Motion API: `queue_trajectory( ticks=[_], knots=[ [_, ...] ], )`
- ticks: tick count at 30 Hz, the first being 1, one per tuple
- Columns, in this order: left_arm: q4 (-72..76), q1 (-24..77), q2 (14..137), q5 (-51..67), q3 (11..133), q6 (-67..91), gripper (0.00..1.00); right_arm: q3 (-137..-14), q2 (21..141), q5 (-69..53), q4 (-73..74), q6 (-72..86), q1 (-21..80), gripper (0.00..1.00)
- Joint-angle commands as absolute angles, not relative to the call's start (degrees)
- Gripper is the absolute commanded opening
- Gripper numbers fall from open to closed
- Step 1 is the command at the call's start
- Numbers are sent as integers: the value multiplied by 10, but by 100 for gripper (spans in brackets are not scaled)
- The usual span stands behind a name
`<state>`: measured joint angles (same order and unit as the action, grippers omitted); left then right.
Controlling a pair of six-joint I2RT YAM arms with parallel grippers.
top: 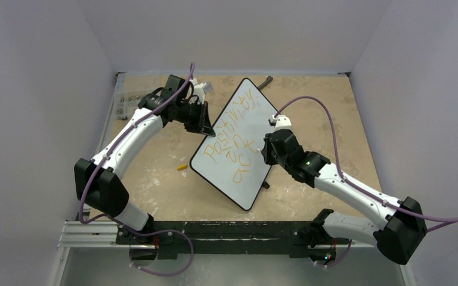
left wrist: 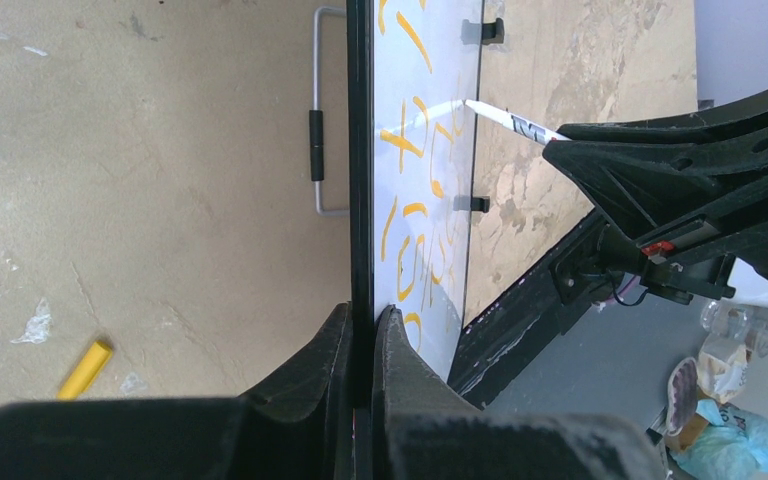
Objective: Write a sentence on the whiteboard
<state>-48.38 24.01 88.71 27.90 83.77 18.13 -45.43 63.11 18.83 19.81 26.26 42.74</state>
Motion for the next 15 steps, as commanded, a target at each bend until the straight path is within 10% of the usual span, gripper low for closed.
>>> queue_trajectory(
  ticks=[1,15],
  knots=[
    [-474,241,871,247,842,152,0,-486,596,204,177,251,431,0],
    [-476,242,912,294,865,126,0,-472,592,209,120,255,392,0]
  ],
)
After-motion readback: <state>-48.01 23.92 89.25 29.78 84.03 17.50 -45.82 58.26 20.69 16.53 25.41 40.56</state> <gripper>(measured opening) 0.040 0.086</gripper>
